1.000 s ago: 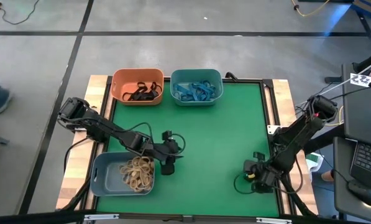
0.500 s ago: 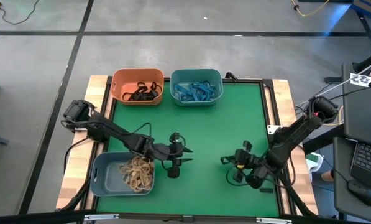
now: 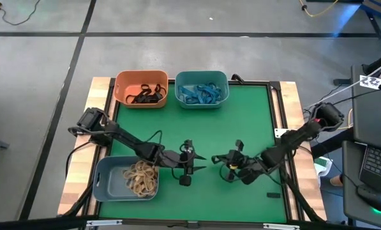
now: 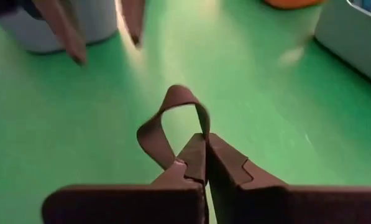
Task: Sort rubber bands into baskets
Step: Put the small black rubber band into the orange bin
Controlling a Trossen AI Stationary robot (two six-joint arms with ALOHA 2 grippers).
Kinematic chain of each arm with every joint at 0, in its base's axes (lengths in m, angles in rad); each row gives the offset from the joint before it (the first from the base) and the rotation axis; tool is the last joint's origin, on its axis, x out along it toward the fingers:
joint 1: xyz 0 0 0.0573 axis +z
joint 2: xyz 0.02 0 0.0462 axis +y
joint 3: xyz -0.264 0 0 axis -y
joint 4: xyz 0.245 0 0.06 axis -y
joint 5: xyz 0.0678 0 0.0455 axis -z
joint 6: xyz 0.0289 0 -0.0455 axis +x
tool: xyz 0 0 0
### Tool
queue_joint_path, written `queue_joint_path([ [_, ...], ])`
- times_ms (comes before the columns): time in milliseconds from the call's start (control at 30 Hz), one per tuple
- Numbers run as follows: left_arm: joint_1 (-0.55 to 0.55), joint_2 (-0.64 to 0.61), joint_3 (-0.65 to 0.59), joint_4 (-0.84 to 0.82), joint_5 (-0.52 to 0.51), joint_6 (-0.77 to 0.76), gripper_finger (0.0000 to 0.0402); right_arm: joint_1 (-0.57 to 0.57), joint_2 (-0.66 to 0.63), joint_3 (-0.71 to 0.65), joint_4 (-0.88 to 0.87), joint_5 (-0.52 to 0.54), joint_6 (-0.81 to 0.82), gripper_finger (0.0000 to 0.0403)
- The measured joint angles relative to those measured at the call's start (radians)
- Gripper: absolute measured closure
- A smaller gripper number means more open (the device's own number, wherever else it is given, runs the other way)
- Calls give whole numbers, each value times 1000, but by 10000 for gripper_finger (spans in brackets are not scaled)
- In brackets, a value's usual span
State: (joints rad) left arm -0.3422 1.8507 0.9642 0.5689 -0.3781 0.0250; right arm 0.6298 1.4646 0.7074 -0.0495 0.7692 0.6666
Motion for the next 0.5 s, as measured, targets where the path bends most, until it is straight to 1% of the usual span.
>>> queue_joint_path([
  [100, 8, 1, 2, -1, 3, -4, 247, -19, 6, 1, 46, -11, -49, 396],
  [333, 32, 8, 3, 14, 3, 29, 186, -38, 6, 1, 132, -29, -131, 397],
  [500, 45, 31, 3, 64, 3, 33, 175, -38, 6, 1, 168, -29, -171, 397],
])
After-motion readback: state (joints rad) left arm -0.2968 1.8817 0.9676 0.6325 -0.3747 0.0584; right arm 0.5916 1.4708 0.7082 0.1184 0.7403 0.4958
